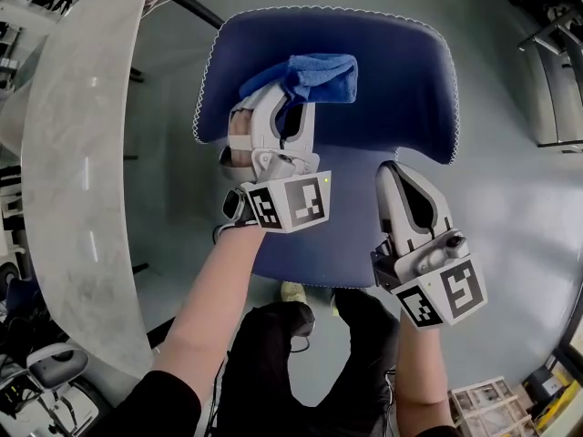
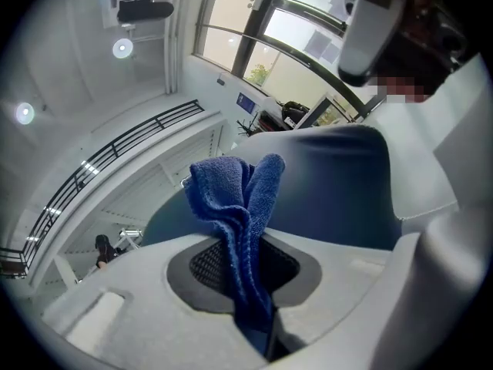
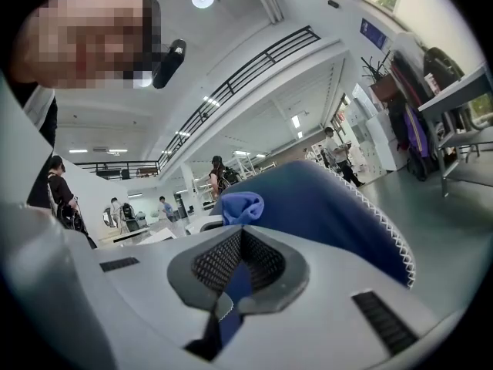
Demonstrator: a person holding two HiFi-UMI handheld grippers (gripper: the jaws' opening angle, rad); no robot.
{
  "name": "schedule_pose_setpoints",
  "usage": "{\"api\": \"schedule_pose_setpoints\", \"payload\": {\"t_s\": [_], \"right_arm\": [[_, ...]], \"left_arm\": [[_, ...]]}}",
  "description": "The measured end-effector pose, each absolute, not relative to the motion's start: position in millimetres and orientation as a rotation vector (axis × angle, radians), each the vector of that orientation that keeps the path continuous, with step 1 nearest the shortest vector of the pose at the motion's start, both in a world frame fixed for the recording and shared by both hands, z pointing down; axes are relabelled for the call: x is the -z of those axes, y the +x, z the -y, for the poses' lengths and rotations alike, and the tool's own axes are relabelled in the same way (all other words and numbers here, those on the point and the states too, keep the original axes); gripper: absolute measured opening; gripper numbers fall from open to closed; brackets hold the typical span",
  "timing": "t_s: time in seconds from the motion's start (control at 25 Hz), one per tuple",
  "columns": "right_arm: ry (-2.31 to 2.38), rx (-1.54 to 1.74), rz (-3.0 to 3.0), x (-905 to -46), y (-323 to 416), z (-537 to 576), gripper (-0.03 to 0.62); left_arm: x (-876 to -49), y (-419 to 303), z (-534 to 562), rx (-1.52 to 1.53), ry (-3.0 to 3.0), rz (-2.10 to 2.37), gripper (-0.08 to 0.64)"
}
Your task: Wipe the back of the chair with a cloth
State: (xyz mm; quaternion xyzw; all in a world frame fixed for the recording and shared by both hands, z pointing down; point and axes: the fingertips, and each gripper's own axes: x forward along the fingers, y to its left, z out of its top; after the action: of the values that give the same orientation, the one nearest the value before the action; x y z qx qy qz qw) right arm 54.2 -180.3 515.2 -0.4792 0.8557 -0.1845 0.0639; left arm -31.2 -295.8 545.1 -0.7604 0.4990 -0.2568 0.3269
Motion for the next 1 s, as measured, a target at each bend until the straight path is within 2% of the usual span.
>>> {"api": "schedule_pose_setpoints", "payload": {"t_s": [0.36, 1.0], "right_arm": [[-1.471, 0.496, -2.595, -564.2, 49.2, 185.2, 0.014], [-1.453, 0.441, -2.622, -604.4, 52.1, 181.6, 0.014]], "left_arm": [[-639.9, -26.6, 286.8, 0.739, -2.056, -1.237, 0.061], [-732.1, -5.4, 253.5, 0.811, -2.094, -1.154, 0.061]]}}
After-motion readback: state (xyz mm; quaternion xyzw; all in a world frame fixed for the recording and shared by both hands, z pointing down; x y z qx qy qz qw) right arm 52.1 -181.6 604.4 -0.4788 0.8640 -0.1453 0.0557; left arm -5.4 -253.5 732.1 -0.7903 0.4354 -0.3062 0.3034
